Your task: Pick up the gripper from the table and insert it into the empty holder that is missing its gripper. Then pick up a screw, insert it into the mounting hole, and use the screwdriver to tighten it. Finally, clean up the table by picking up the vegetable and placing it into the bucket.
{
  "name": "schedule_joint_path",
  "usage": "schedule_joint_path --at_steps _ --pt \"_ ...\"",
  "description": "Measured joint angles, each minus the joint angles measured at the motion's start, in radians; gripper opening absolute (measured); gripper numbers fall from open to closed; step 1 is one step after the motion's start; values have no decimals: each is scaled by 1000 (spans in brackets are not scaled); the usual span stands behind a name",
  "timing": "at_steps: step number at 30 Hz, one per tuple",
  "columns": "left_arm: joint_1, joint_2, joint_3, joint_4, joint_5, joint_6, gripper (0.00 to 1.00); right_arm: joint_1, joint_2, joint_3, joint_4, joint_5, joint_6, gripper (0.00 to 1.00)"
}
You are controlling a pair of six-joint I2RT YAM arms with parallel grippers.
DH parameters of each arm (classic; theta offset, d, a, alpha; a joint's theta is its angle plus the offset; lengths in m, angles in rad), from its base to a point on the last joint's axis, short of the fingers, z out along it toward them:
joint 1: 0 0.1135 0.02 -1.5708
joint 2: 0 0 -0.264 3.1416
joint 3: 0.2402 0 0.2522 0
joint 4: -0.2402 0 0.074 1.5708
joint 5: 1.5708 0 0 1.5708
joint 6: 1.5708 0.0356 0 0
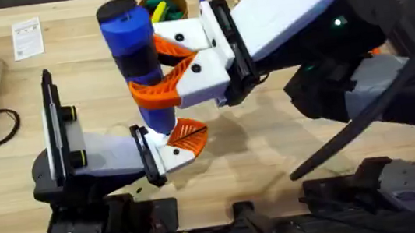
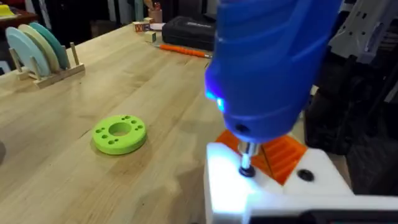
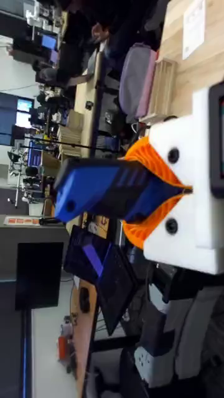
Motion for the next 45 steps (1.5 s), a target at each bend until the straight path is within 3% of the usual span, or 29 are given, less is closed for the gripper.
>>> schedule_joint_path --at_steps 8,18,20,21,28,33,39,45 --pt "0 0 0 0 0 0 14 0 0 0 56 0 0 23" --pt "0 0 0 0 0 0 14 -8 0 19 0 -5 31 23" --pt "0 0 0 0 0 0 14 -26 0 65 -120 -9 38 23" --pt "0 0 0 0 0 0 14 -68 0 173 -388 -10 36 23" --pt "0 0 0 0 0 0 14 -224 0 482 -1095 13 -114 23" --pt "0 0 0 0 0 0 14 -360 0 654 -1646 190 -339 23" --pt "0 0 0 0 0 0 14 -435 0 683 -1966 512 -697 23" --pt "0 0 0 0 0 0 14 -454 43 685 -2122 731 -1055 23"
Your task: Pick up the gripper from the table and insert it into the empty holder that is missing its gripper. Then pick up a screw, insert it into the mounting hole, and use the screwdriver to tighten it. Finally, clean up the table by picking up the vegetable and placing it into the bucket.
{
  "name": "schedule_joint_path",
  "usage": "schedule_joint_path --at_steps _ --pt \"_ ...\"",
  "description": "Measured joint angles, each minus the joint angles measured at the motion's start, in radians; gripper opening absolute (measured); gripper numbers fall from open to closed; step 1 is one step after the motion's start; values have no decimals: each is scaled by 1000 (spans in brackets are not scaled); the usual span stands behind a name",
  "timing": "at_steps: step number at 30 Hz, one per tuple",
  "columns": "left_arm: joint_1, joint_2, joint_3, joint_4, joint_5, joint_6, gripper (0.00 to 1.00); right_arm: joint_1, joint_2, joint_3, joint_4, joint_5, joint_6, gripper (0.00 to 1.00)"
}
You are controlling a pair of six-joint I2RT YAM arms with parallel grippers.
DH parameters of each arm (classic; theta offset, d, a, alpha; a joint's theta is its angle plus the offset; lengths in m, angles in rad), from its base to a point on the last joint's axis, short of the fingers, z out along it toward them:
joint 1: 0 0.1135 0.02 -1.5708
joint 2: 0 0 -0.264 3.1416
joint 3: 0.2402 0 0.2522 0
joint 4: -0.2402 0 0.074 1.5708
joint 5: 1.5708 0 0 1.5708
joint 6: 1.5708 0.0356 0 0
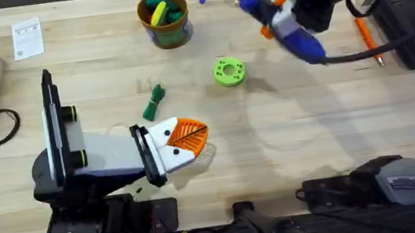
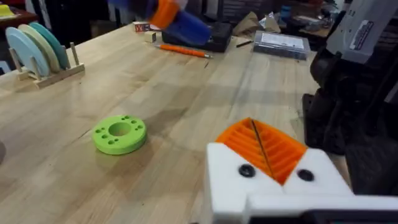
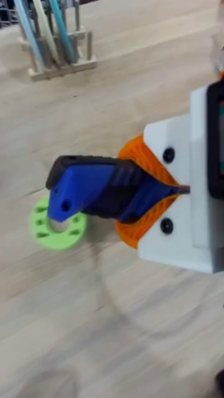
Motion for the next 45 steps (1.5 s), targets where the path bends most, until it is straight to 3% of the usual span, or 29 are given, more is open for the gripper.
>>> schedule_joint_path --at_steps 13,21,22,27,28,33,34,39,41,45 --pt "0 0 0 0 0 0 14 -14 388 0 34 427 -276 23" --pt "0 0 0 0 0 0 14 -41 521 0 65 460 -304 31" --pt "0 0 0 0 0 0 14 -41 523 0 71 459 -300 115" --pt "0 0 0 0 0 0 14 -41 522 3 76 461 -286 835" --pt "0 0 0 0 0 0 14 -41 521 4 76 461 -282 939" --pt "0 0 0 0 0 1 23 -39 515 6 74 457 -219 980" --pt "0 0 0 0 -1 4 107 -39 509 6 74 447 -206 980" --pt "0 0 0 0 -1 3 890 -38 408 6 73 377 -133 980" --pt "0 0 0 0 -1 0 978 -37 343 6 72 363 -92 978" --pt "0 0 0 0 -1 0 986 -35 196 6 73 344 16 979"
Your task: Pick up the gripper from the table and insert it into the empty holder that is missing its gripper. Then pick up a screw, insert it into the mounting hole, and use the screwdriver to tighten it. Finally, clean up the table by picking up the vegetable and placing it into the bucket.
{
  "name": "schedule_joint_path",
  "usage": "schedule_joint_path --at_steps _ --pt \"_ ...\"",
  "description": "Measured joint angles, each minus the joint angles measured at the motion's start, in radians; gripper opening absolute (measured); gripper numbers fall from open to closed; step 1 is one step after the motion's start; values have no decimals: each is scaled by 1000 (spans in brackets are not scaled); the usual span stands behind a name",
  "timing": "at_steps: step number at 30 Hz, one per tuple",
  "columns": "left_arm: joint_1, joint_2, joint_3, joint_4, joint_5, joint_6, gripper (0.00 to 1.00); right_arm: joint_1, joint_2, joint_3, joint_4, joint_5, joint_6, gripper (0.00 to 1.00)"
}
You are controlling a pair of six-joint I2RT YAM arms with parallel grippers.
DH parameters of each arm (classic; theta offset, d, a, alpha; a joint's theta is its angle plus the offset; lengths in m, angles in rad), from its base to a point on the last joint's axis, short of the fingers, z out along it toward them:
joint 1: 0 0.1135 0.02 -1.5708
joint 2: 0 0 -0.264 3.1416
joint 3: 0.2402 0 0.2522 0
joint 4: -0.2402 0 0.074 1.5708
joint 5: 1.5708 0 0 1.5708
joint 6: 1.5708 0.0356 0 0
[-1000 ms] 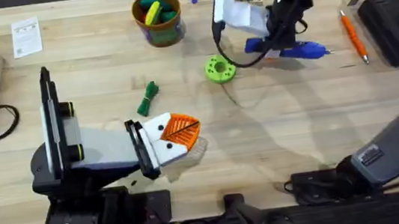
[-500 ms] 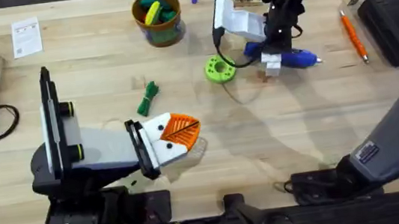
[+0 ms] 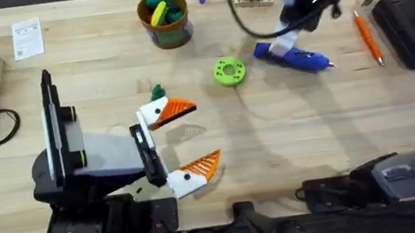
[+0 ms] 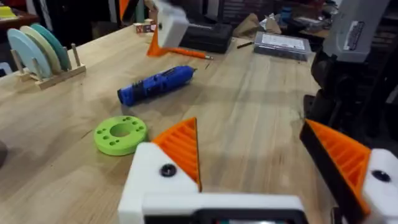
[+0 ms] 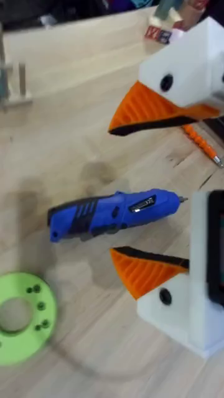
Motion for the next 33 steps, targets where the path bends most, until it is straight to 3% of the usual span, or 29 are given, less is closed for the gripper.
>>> schedule_joint_path --at_steps 4,9,13,17,22,28,33 --pt "0 0 -2 25 -20 -10 985 0 -135 2 19 -6 119 979" --pt "0 0 -5 135 -99 -175 985 0 -293 17 23 -15 354 979" --pt "0 0 1 140 -193 -222 985 0 -424 23 -62 -20 525 980" --pt "28 4 88 -46 -296 -173 986 0 -536 24 -210 -20 628 980" --pt "101 107 299 -261 -396 -59 985 0 -662 -18 -271 -68 723 980" --pt "163 374 552 -420 -479 37 985 0 -848 -252 -260 -108 827 982" --pt "190 638 744 -582 -550 58 985 0 -943 -411 -262 -118 890 991"
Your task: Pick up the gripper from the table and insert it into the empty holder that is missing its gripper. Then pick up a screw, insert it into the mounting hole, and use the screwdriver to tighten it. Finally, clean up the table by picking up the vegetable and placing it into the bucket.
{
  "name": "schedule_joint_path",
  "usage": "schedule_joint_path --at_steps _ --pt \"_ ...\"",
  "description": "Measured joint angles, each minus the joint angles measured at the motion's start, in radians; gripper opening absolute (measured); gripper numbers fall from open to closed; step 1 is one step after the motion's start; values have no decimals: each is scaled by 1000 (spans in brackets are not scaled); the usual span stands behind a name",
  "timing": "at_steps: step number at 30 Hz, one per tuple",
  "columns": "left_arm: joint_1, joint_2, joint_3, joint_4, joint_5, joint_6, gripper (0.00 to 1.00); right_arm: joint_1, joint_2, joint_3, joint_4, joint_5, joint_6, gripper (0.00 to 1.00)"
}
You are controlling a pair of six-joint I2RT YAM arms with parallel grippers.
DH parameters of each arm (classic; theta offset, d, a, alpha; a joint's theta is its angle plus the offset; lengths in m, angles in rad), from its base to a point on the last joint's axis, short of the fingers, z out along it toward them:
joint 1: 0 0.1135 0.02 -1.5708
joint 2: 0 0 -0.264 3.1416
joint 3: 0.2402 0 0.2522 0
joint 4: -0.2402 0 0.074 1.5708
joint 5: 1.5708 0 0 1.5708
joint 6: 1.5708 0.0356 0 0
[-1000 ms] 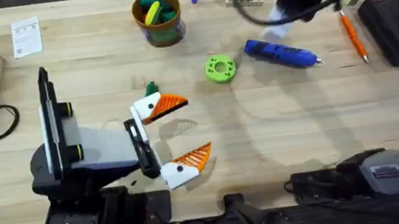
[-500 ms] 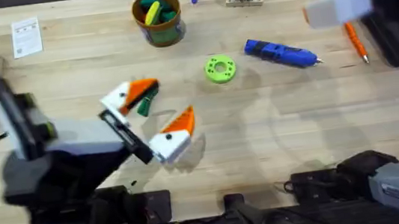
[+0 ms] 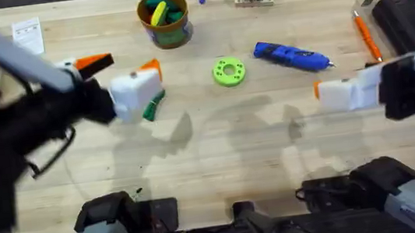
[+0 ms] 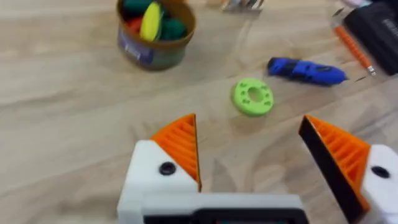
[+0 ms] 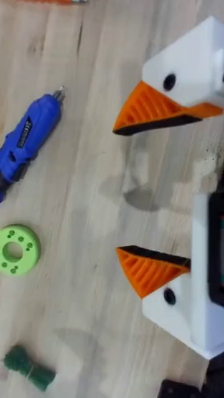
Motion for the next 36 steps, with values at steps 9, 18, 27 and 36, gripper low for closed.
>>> schedule_joint_path --at_steps 9,18,27,36 --pt "3 342 206 -122 -144 75 985 0 -34 -61 6 -3 27 991" --pt "-234 625 388 -295 -505 146 985 0 -34 -62 7 -3 31 992" --pt "-370 894 390 -284 -713 131 985 0 -34 -62 5 -3 32 991" --pt "-369 1079 390 -264 -728 82 991 0 -34 -62 -2 -3 37 991"
